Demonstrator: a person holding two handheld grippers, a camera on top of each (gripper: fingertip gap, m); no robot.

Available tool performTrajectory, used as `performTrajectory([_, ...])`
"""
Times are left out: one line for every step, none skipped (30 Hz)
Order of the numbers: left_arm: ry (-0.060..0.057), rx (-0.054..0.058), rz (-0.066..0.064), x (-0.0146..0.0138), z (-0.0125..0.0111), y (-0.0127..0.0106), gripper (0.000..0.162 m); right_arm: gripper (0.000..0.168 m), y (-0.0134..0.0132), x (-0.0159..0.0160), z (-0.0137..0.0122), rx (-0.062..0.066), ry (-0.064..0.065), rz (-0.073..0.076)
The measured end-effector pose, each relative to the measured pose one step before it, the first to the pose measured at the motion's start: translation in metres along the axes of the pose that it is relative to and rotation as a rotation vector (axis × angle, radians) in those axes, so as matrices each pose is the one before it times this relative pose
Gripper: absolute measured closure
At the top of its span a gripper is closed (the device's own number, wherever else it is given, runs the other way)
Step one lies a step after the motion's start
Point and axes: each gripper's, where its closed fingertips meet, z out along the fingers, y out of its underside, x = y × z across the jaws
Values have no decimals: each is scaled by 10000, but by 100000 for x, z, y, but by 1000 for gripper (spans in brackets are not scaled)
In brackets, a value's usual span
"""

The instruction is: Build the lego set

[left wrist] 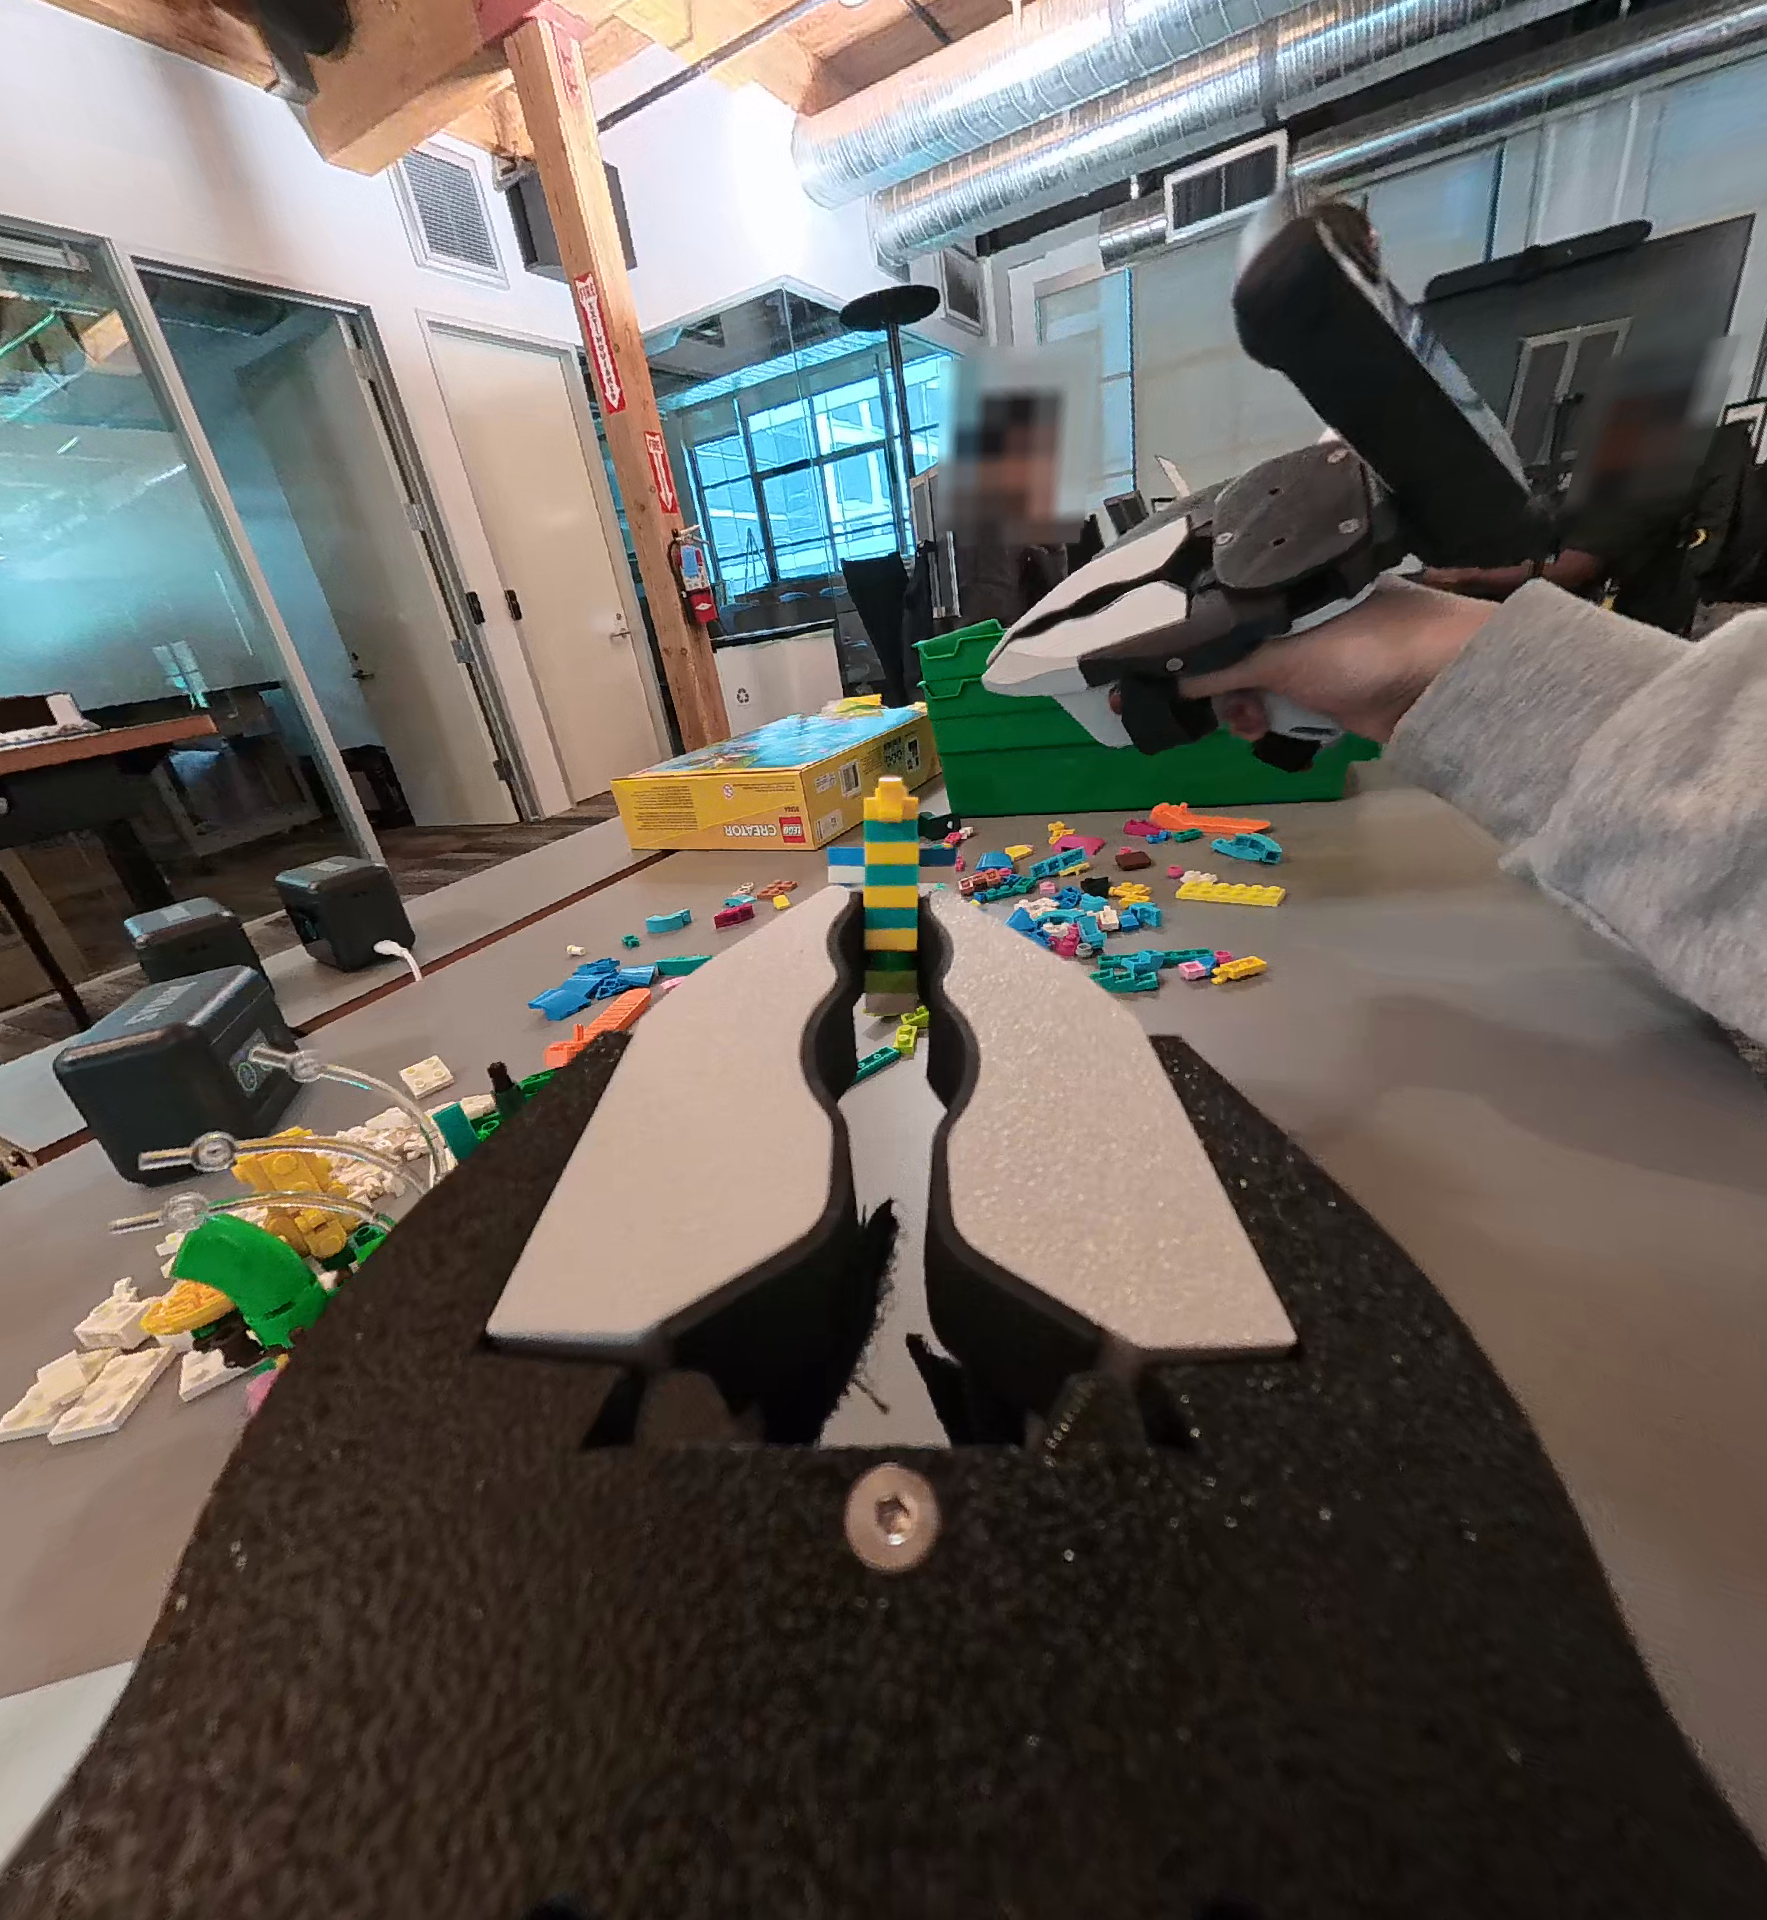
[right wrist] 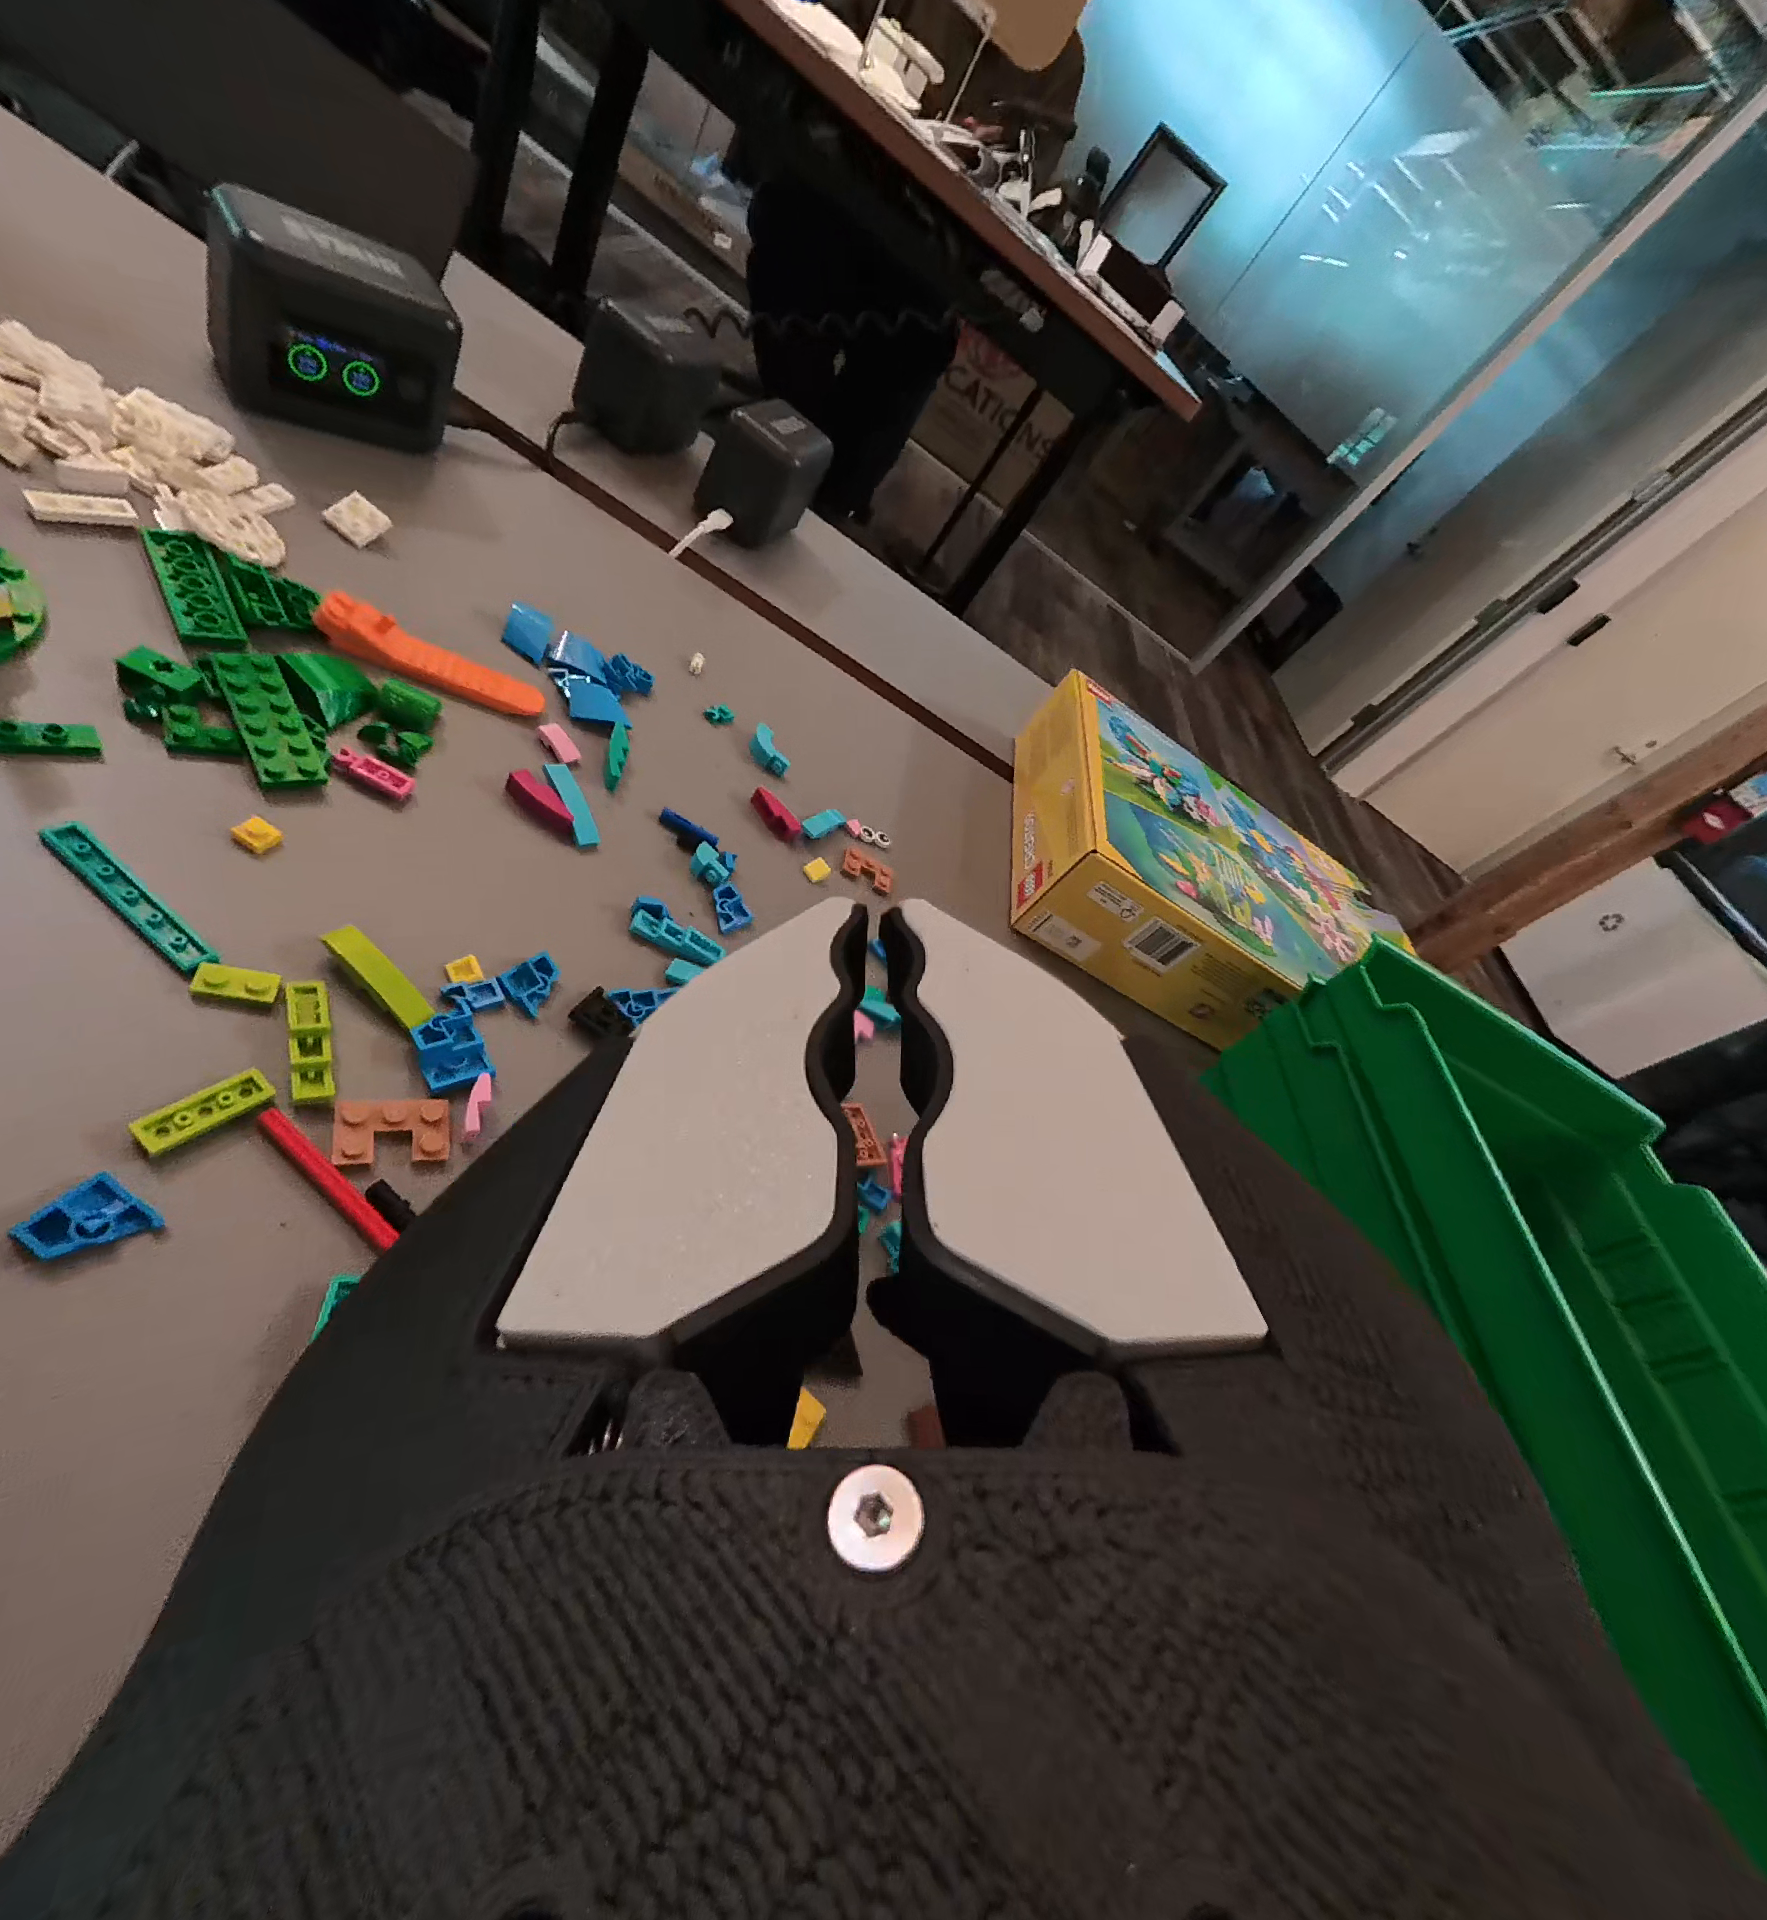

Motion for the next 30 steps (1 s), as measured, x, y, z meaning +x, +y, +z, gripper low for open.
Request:
performTrajectory([35,-22,153,167,24,19,154,166,51,-16,-12,-27,-27,11])
performTrajectory([46,-10,156,189,29,-3,154,166,42,59,-21,-7,13,26])
performTrajectory([49,-4,143,189,18,-25,154,166,72,86,-23,-11,19,27])
performTrajectory([48,-2,128,174,11,-17,154,166,72,107,-34,-20,24,34])
performTrajectory([39,4,116,149,17,-21,154,166,66,146,-40,-19,39,45])
performTrajectory([35,4,92,124,14,-16,154,166,42,158,-48,-1,46,55])
performTrajectory([30,1,57,84,10,-9,154,166,1,121,-54,30,30,60])
performTrajectory([17,1,15,51,2,9,154,166,-31,88,-42,46,18,62])
performTrajectory([2,6,-12,-1,0,-5,154,166,-20,91,-31,34,19,64])
performTrajectory([-17,11,-20,-50,-4,-16,154,166,21,81,-22,12,14,60])
performTrajectory([-30,23,-17,-88,-30,-32,154,166,26,51,-8,-1,5,48])
performTrajectory([-36,32,-27,-109,-35,-52,154,166,30,35,-15,0,-2,37])
performTrajectory([-41,36,-60,-128,-35,-49,154,166,-2,5,-12,5,-12,31])
performTrajectory([-26,30,-87,-115,-25,-35,154,166,5,-34,-2,2,-33,31])
performTrajectory([-19,9,-110,-112,-5,12,154,166,0,-51,13,-6,-35,31])
performTrajectory([-24,-6,-127,-126,-5,58,154,166,-8,-32,15,-3,-22,16])
performTrajectory([-18,-10,-137,-107,1,61,154,166,2,-54,15,-2,-20,-9])
performTrajectory([-24,-9,-145,-134,5,51,154,166,16,-50,16,-14,-23,-16])
performTrajectory([-28,3,-132,-141,-13,27,154,166,14,-50,19,-20,-25,-11])
performTrajectory([-36,18,-101,-147,-27,-14,154,166,3,-79,23,-4,-39,-7])
performTrajectory([-35,18,-76,-137,-19,-18,154,166,-14,-112,17,16,-62,5])
performTrajectory([-28,12,-62,-101,-22,-6,154,166,-47,-181,32,26,-100,19])
performTrajectory([-12,9,-38,-53,-2,-15,154,166,-52,-303,37,40,-177,22])
performTrajectory([3,-3,-9,-12,-1,7,154,166,-90,-543,47,56,-314,9])
performTrajectory([4,-7,18,19,2,7,154,166,-98,-854,65,54,-506,-6])
performTrajectory([9,-5,34,38,1,12,154,166,-49,-1178,104,21,-699,-16])
performTrajectory([23,-6,32,53,16,5,154,166,-33,-1420,145,-5,-835,-75])
performTrajectory([105,-16,9,143,15,13,154,166,-44,-1503,211,-11,-849,-181])
performTrajectory([224,-33,-44,285,19,24,154,166,-10,-1399,294,-83,-746,-255])
performTrajectory([263,-16,-94,316,13,-4,154,168,27,-1175,405,-182,-591,-292])
